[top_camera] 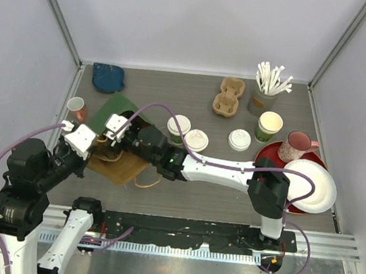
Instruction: Pack the takeout coffee
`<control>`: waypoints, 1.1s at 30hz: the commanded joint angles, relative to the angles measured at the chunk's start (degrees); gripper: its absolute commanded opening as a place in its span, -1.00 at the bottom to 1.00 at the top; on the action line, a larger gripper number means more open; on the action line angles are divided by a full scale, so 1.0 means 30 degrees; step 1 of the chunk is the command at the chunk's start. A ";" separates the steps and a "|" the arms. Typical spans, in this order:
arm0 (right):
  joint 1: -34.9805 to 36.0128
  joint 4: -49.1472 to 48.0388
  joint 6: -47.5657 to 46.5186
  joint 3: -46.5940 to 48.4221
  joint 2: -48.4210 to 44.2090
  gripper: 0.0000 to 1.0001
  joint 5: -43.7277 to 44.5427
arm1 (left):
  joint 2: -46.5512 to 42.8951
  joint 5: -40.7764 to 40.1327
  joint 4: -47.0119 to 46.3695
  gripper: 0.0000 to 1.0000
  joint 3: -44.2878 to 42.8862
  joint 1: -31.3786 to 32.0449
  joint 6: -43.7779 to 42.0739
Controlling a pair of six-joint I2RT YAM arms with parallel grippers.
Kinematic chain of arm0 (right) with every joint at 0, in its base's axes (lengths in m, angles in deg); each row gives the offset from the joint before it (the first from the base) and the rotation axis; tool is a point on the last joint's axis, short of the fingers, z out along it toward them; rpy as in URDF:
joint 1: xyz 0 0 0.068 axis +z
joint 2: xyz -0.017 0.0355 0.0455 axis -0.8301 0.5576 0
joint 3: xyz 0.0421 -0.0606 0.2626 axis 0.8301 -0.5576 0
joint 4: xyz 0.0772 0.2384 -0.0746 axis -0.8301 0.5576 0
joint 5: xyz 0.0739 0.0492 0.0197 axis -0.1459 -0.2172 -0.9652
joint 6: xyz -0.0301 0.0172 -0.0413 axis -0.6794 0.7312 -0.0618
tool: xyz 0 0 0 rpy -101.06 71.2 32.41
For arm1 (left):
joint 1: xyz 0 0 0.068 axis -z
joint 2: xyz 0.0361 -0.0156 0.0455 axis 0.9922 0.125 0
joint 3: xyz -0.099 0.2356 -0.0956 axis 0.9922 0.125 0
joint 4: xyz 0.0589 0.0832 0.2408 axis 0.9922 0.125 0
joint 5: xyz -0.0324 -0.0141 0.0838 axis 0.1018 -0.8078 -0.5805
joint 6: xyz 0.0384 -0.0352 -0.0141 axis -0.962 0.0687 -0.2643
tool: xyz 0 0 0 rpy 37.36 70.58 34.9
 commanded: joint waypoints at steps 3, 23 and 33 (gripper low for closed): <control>-0.0597 0.2392 -0.0242 0.3003 0.1874 0.55 0.2861 | -0.0522 0.2915 0.1302 -1.00 -0.1087 -0.0083 -0.1313; -0.1242 -0.2819 -0.0273 -0.3528 -0.0057 0.57 -0.0743 | -0.0052 -0.0807 -0.2357 -1.00 -0.1939 -0.0141 0.4078; -0.0832 -0.3084 -0.0069 -0.3938 -0.0323 0.53 0.0490 | 0.0414 0.1357 -0.0075 -1.00 -0.0181 -0.0229 0.3107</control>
